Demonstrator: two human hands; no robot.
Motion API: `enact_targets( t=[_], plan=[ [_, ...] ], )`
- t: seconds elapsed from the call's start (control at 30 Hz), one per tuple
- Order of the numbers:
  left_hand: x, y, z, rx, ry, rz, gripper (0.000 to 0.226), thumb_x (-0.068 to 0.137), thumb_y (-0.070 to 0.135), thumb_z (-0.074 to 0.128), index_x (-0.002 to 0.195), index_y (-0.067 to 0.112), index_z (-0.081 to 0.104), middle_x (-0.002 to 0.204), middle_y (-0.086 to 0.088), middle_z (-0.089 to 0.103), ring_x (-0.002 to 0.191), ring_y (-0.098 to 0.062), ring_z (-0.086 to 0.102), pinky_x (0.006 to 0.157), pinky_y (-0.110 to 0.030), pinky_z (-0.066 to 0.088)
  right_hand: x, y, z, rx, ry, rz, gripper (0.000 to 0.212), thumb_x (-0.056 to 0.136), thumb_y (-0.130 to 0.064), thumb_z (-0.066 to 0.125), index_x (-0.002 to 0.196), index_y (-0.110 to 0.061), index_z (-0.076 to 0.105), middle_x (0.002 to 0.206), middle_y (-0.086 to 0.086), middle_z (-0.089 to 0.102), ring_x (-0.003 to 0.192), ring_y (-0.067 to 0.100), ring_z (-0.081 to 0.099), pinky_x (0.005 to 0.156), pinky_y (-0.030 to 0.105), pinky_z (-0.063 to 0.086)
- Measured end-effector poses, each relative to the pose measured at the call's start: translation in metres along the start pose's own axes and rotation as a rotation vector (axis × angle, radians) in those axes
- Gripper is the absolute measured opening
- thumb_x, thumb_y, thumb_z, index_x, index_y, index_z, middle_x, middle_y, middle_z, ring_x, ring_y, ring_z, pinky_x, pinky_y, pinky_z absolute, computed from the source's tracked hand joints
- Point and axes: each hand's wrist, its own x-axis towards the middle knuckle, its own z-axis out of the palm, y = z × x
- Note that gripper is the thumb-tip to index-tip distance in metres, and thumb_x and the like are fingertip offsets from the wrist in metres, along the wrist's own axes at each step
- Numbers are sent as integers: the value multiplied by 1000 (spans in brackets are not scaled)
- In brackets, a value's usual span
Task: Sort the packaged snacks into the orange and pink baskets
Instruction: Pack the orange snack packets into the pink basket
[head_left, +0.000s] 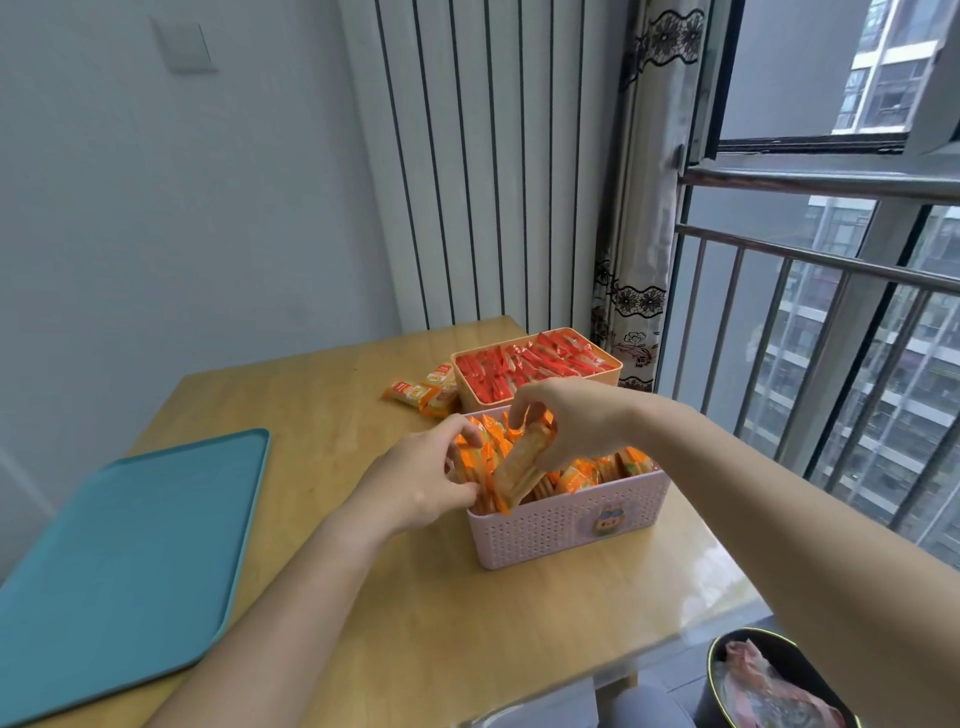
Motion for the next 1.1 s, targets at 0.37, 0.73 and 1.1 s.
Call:
enact_targets(
  t=[0.37, 0.73, 1.1],
  plan=[
    [8, -4, -3, -55, -71, -70, 30, 69, 61, 58, 88, 43, 72, 106, 15, 58, 93, -11, 58, 89, -37, 52, 20, -27, 16, -146, -43, -30, 45, 74, -16, 87, 115, -28, 71, 106, -2, 60, 94, 22, 58, 64, 28, 47],
    [13, 10, 35, -356, 204, 66, 13, 94, 26, 67, 86, 35, 62, 92, 12, 65, 76, -8, 57, 67, -15, 44, 8, -22, 15, 377, -69, 163, 63, 81, -8, 81, 138, -16, 53, 111, 7, 69, 97, 22, 71, 83, 35, 63],
    [12, 8, 25, 64, 93, -9, 10, 85, 40, 78, 79, 35, 71, 106, 10, 64, 131, -15, 48, 90, -40, 52, -7, 17, 0, 162, 192, 61, 18, 93, -9, 66, 107, -19, 74, 102, 0, 72, 83, 11, 69, 70, 24, 58]
  ],
)
